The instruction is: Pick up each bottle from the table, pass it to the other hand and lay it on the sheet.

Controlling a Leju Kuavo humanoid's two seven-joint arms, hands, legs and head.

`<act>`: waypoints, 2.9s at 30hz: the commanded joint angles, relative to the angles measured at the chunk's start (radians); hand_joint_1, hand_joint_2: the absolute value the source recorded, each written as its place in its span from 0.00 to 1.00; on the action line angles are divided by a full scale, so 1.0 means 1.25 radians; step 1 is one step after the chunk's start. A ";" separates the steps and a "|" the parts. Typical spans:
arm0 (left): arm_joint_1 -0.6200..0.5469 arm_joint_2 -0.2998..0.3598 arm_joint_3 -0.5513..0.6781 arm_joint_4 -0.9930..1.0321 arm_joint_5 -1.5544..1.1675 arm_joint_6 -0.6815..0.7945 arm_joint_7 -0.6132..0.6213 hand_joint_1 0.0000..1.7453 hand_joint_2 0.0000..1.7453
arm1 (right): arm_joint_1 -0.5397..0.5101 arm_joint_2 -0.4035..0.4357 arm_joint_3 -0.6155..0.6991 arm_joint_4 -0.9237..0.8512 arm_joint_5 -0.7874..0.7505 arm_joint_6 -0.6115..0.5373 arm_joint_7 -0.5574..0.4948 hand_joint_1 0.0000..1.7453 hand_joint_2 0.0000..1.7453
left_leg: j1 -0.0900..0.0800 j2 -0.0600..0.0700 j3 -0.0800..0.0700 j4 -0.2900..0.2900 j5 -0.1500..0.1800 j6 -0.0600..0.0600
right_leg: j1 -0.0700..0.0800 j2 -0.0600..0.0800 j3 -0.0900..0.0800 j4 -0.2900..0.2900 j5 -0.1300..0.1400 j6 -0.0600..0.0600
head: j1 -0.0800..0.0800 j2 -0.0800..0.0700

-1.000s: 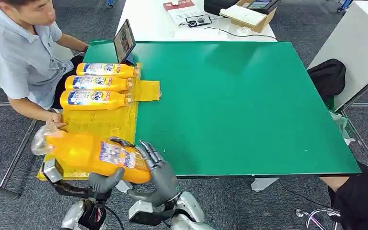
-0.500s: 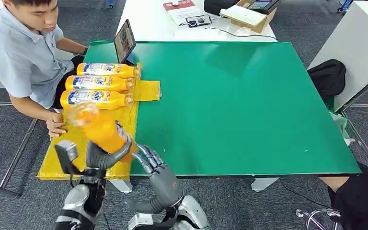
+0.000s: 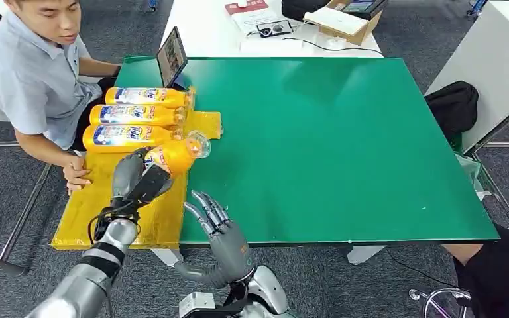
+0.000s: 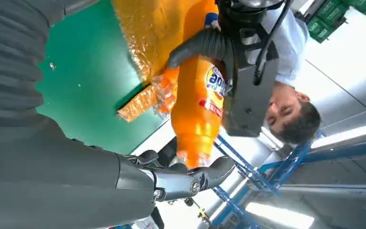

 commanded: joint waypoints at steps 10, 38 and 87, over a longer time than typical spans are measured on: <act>-0.215 0.081 -0.170 0.378 -0.300 -0.066 0.254 1.00 1.00 | 0.013 -0.001 0.019 0.027 -0.008 0.000 0.001 0.00 1.00 | 0.002 0.000 0.003 0.000 -0.001 -0.002 | 0.002 0.000 0.004 0.000 -0.002 -0.002 | 0.000 0.000; -0.145 -0.019 0.088 0.282 0.139 -0.594 -0.191 0.00 1.00 | 0.003 -0.010 0.014 0.045 -0.002 0.000 0.001 0.00 1.00 | 0.001 -0.002 0.006 0.000 -0.001 -0.002 | 0.001 -0.002 0.008 -0.001 -0.001 -0.002 | 0.000 0.000; 0.402 -0.114 0.075 -0.563 0.549 -0.273 -0.189 0.00 1.00 | 0.145 -0.055 -0.269 -0.227 -0.325 0.006 0.001 0.00 1.00 | 0.001 -0.001 0.003 0.000 -0.002 -0.001 | 0.001 0.000 0.004 -0.002 -0.001 -0.002 | 0.000 0.000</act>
